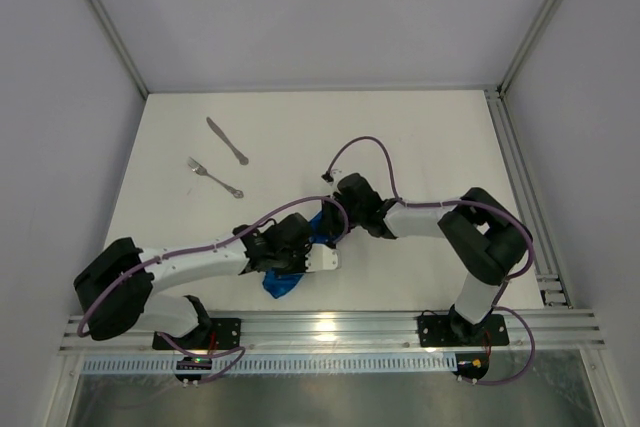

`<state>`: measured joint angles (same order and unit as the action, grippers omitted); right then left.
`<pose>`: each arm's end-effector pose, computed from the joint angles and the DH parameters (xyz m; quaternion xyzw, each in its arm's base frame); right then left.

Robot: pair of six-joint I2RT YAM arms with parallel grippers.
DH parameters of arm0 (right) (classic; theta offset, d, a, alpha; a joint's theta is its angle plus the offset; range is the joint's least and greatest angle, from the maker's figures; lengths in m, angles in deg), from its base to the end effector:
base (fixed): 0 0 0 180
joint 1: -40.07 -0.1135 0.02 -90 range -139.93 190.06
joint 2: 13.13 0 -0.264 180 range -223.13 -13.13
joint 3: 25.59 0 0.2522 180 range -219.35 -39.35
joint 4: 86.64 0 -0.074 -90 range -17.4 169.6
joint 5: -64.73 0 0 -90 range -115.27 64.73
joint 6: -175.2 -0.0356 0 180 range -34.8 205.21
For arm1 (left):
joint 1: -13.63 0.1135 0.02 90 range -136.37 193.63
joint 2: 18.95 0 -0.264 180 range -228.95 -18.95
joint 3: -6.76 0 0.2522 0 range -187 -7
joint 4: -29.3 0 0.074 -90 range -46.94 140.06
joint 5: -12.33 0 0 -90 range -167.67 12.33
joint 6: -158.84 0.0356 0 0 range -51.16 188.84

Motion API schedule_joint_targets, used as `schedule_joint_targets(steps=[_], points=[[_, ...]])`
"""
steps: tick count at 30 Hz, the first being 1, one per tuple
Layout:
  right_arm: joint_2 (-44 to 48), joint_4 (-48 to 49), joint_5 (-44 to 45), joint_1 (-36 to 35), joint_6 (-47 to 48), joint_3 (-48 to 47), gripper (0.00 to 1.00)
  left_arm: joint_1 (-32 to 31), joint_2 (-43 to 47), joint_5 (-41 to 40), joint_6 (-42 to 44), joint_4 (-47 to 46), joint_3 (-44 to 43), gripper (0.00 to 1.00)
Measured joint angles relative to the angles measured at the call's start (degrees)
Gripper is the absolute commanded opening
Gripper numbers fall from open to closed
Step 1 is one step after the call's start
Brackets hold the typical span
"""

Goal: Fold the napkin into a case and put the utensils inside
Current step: Smooth out the smaller rectangle-folded napkin at the center of the board, then stuff the top corner of the smaller-rectangle-folded napkin into the folded napkin.

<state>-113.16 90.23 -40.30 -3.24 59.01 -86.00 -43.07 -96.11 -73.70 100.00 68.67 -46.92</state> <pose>0.2409 0.2398 0.1391 -0.1870 0.8904 0.3249 0.2581 0.1311 -0.2041 0.1730 0.6798 0.6940 -0.0847 0.2213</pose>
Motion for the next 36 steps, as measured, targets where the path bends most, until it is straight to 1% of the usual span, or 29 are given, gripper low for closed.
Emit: schedule_joint_targets(steps=[1, 3, 5, 7, 8, 11, 15, 18, 21, 25, 29, 33, 35, 36], points=[[0.04, -0.02, -0.2, 0.04, 0.22, -0.02, 0.2, -0.02, 0.11, -1.05, -0.28, -0.33, 0.02, 0.0], [0.35, -0.26, -0.83, 0.13, 0.87, -0.04, 0.23, 0.0, 0.52, -3.32, -0.81, -1.42, 0.31, 0.0], [1.27, -1.46, -1.84, 0.15, 1.6, -0.04, 0.3, -0.02, 0.92, -4.98, -1.11, -2.64, 0.59, 0.0], [3.21, -2.84, -3.23, 0.15, 2.75, -0.04, 0.34, 0.0, 1.07, -6.05, -1.42, -3.87, 0.74, 0.0], [4.37, -3.13, -4.0, 0.17, 3.41, -0.04, 0.38, 0.0, 1.11, -6.34, -1.66, -4.31, 0.79, 0.0], [8.07, -4.55, -6.62, 0.39, 5.64, -0.68, 0.43, 0.0, 1.18, -6.45, -2.23, -5.09, 0.85, 0.0], [10.78, -4.7, -9.44, 0.85, 7.74, -1.22, 0.44, 0.42, 1.22, -6.05, -2.45, -5.75, 0.96, 0.0], [12.02, -4.42, -10.62, 2.21, 7.52, -0.26, 0.44, 2.01, 1.51, -5.2, -2.73, -6.45, 1.62, 0.0], [13.79, -4.26, -9.92, 4.02, 4.72, 2.14, 0.46, 4.09, 1.57, -4.76, -3.02, -6.99, 1.92, 0.0], [16.04, -4.5, -5.49, 4.94, -2.47, 5.62, 0.57, 4.83, 1.53, -3.87, -3.89, -8.28, 1.92, 0.0], [17.16, -3.37, -1.25, 4.92, -11.98, 9.68, 0.61, 5.05, 0.48, -2.73, -4.44, -9.6, 1.9, 0.0], [15.87, -1.31, 1.38, 4.94, -18.08, 11.76, 0.61, 5.31, -0.5, -1.79, -5.09, -9.81, 1.88, 0.0], [13.53, 0.11, 2.73, 4.98, -20.06, 11.28, 0.61, 5.38, -0.61, -1.31, -5.2, -9.81, 1.81, 0.0], [12.2, 0.81, 3.19, 5.14, -20.83, 10.86, 0.59, 5.42, -0.63, -1.18, -5.22, -9.84, 1.81, 0.0]])
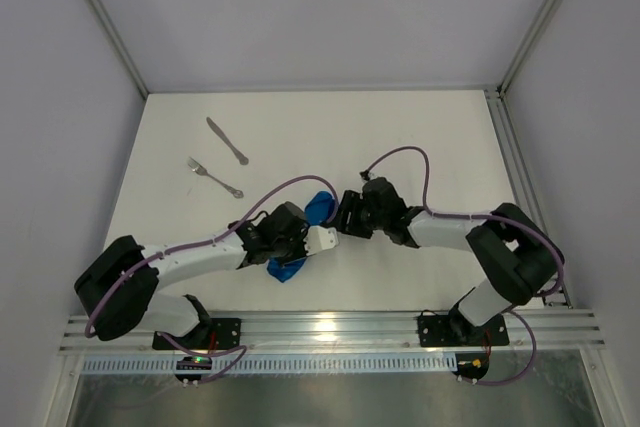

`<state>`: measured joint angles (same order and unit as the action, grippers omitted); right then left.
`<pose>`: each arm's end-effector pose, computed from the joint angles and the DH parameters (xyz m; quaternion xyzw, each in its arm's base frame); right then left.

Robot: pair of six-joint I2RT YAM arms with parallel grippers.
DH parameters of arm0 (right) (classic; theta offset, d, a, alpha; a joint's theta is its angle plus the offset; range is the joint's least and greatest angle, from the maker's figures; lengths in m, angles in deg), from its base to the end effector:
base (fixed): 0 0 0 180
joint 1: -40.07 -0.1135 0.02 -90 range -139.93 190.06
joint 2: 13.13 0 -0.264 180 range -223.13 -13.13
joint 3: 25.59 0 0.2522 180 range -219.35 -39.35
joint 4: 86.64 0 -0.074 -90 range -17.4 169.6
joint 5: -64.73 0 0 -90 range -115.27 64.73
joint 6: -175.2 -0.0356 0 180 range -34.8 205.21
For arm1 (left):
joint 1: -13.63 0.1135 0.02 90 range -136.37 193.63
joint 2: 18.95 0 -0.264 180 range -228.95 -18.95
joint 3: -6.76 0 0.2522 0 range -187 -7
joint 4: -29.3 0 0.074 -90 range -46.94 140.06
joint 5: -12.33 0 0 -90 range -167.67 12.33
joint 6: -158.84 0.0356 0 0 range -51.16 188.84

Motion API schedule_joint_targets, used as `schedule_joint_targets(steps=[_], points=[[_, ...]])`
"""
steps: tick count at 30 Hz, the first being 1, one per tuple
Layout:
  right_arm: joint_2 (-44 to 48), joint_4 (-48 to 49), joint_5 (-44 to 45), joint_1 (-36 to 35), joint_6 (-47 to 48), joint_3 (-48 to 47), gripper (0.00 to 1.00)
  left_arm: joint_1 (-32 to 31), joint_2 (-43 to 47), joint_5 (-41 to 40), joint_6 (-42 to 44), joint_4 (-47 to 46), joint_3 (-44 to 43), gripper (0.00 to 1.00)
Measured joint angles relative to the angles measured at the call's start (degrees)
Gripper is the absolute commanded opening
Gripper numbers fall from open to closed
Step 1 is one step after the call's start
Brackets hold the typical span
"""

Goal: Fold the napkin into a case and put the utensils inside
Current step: Stuff the top corner of the smaller-rectangle-folded napkin into the folded napkin.

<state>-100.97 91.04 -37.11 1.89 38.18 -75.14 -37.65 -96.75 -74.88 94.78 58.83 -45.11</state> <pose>0.2239 0.1854 0.1502 0.0267 0.9043 0.3503 0.2425 0.1570 -0.1986 0.1710 0.6014 0.7415 -0.0878 0.2845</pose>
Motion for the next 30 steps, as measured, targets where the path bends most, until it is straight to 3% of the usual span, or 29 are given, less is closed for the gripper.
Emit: schedule_joint_targets(steps=[6, 9, 14, 20, 25, 30], points=[[-8.39, 1.53, 1.18, 0.83, -2.05, -5.7, 0.38, 0.79, -0.35, 0.13, -0.07, -0.59, -0.02, 0.0], [-12.79, 1.81, 1.14, 1.31, -2.1, -9.81, 0.34, 2.03, -0.74, -0.13, -0.09, -1.16, -0.2, 0.0], [-16.92, 1.88, 0.11, 2.97, -0.92, -15.28, 0.34, 3.85, -1.95, -0.26, -0.13, -2.32, -1.57, 0.0], [-19.23, 1.38, -4.31, 7.39, 3.04, -20.5, 0.42, 5.99, -6.29, -0.22, -1.53, -4.66, -4.96, 0.0], [-13.88, 0.22, -4.0, 8.07, 4.72, -16.37, 0.41, 8.02, -8.28, -0.24, -3.19, -5.81, -6.03, 0.0], [-2.05, 0.74, -1.53, 2.47, 1.49, -6.19, 0.27, 8.26, -8.22, 0.09, -4.55, -5.81, -6.05, 0.0]])
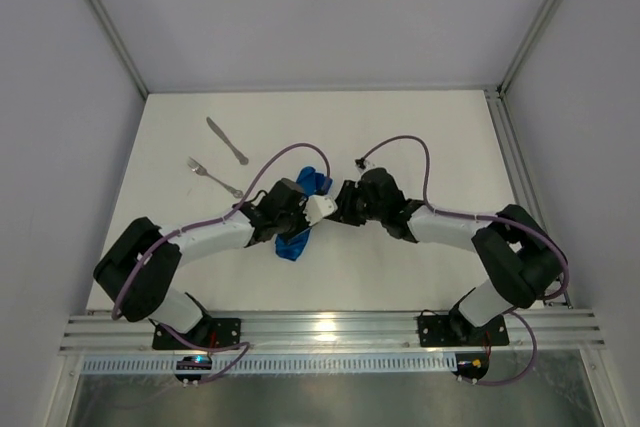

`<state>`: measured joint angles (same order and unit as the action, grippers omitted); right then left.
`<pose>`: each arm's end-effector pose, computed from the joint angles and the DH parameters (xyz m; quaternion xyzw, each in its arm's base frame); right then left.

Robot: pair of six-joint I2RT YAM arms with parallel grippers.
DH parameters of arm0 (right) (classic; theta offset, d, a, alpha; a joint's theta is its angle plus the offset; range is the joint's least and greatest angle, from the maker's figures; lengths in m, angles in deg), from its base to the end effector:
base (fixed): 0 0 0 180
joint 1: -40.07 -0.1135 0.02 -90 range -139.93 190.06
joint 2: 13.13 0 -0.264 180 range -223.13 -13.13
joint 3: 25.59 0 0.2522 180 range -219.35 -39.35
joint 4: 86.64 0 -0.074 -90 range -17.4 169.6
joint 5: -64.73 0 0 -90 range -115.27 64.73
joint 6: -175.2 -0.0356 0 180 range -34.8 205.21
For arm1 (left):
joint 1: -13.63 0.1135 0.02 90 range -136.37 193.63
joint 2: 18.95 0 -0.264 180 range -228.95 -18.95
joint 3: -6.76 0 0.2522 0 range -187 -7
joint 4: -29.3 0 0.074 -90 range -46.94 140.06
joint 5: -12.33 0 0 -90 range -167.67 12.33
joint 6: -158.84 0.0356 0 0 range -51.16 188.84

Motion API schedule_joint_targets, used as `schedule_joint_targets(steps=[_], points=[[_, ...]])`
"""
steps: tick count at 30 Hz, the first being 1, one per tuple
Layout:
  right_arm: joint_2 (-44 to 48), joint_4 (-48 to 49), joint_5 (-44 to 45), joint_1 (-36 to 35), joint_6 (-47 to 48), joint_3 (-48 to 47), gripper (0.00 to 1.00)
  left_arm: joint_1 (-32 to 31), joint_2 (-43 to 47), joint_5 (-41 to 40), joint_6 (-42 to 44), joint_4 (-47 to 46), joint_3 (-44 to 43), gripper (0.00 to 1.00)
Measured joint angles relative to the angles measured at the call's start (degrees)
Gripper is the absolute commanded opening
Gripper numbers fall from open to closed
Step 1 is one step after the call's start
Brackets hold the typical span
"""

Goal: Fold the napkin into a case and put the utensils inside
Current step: Stuff the top corner of the smaller-rectangle-folded napkin into the folded napkin.

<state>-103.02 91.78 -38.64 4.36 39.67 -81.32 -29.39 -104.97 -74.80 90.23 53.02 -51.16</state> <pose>0.2521 0.1913 0.1724 0.0228 0.8852 0.3735 0.2763 0.2122 -0.2004 0.1720 0.5104 0.7950 -0.0846 0.3167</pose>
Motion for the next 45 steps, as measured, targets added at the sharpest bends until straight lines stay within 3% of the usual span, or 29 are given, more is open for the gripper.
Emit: schedule_joint_targets(steps=[4, 10, 27, 41, 45], points=[[1.01, 5.99, 0.44, -7.37, -5.64, 3.8, 0.12, 0.0, 0.09, 0.24, -0.72, 0.15, -0.17, 0.0], [-4.46, 11.76, 1.75, -10.78, -12.17, 4.15, 0.04, 0.2, 0.83, 0.2, -2.16, 0.7, -0.83, 0.0], [-17.73, 25.35, 3.13, -12.94, -22.82, 3.61, 0.04, 1.18, 1.14, 2.64, -4.66, 2.49, -1.86, 0.0], [-20.94, 30.82, 3.98, -13.09, -26.21, 2.99, 0.04, 4.17, 1.03, 7.04, -4.22, 5.2, -2.84, 0.02], [-21.05, 31.08, 4.09, -13.09, -26.71, 3.02, 0.04, 4.68, 0.37, 8.87, -3.74, 6.19, -3.82, 0.19]])
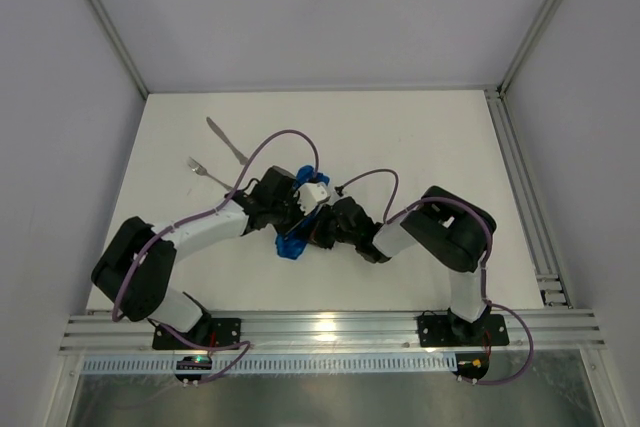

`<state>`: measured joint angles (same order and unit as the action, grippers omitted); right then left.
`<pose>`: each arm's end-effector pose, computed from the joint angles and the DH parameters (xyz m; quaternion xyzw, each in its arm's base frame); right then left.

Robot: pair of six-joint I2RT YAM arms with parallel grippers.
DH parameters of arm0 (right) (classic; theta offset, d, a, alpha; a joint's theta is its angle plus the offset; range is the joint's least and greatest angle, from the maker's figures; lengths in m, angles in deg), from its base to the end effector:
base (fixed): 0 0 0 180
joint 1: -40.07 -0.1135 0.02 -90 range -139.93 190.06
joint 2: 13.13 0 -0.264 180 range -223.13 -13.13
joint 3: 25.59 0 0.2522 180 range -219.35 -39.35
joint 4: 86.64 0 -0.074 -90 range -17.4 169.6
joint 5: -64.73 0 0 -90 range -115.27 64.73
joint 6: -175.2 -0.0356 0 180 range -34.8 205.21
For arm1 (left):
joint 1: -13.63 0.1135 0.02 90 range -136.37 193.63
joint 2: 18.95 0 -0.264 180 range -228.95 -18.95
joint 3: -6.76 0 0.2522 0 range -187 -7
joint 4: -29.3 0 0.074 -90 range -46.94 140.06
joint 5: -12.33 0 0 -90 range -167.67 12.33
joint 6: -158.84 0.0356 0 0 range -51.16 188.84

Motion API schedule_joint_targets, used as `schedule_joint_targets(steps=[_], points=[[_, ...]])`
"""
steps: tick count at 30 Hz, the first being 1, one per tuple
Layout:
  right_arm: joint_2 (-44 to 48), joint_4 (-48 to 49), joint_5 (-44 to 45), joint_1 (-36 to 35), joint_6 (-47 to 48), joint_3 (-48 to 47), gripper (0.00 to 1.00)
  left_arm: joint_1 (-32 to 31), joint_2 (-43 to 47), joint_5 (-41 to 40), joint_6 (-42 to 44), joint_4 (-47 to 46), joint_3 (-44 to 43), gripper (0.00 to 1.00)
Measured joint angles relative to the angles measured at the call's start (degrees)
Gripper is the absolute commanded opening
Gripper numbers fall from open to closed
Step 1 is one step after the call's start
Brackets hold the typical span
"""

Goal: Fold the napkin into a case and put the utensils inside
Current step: Stuff the top corner of the smaller-rectangle-folded napkin into the folded napkin.

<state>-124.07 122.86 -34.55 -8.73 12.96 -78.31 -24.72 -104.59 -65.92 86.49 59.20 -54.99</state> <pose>0.2215 0.2618 0.0932 0.1338 0.8481 0.4765 0.1894 0.2267 -0.1886 0.1868 0.4720 0.8199 -0.1512 0.2866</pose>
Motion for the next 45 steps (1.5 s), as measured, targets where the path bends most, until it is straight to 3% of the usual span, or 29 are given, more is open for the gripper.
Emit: schedule_joint_targets(steps=[16, 24, 30, 36, 37, 40, 45], points=[[-3.48, 6.43, -0.04, 0.55, -3.69, 0.09, 0.04, 0.26, 2.21, 4.59, 2.82, 7.48, -5.64, 0.5], [-3.48, 6.36, -0.02, 0.55, -3.61, 0.09, 0.04, 2.73, 3.85, 1.44, 5.4, 11.02, -6.32, 0.56], [-3.45, 6.34, -0.02, 0.55, -3.41, 0.07, 0.04, 2.99, -0.92, -1.29, 6.93, 10.21, -4.52, 0.57], [-3.43, 6.32, 0.02, 0.55, -3.34, 0.07, 0.04, 3.02, -4.79, -2.49, 7.1, 8.61, -4.02, 0.46], [-3.43, 6.32, 0.02, 0.55, -3.34, 0.07, 0.04, 3.02, -5.09, -2.6, 7.13, 8.33, -3.96, 0.34], [-3.43, 6.12, 0.02, 0.55, -3.28, -0.07, 0.04, 2.97, -5.81, -2.78, 7.3, 7.1, -3.34, 0.15], [-3.43, 4.48, 0.13, 0.55, -2.8, -1.2, 0.04, 2.73, -5.79, -2.84, 7.58, 6.01, -2.75, 0.03]])
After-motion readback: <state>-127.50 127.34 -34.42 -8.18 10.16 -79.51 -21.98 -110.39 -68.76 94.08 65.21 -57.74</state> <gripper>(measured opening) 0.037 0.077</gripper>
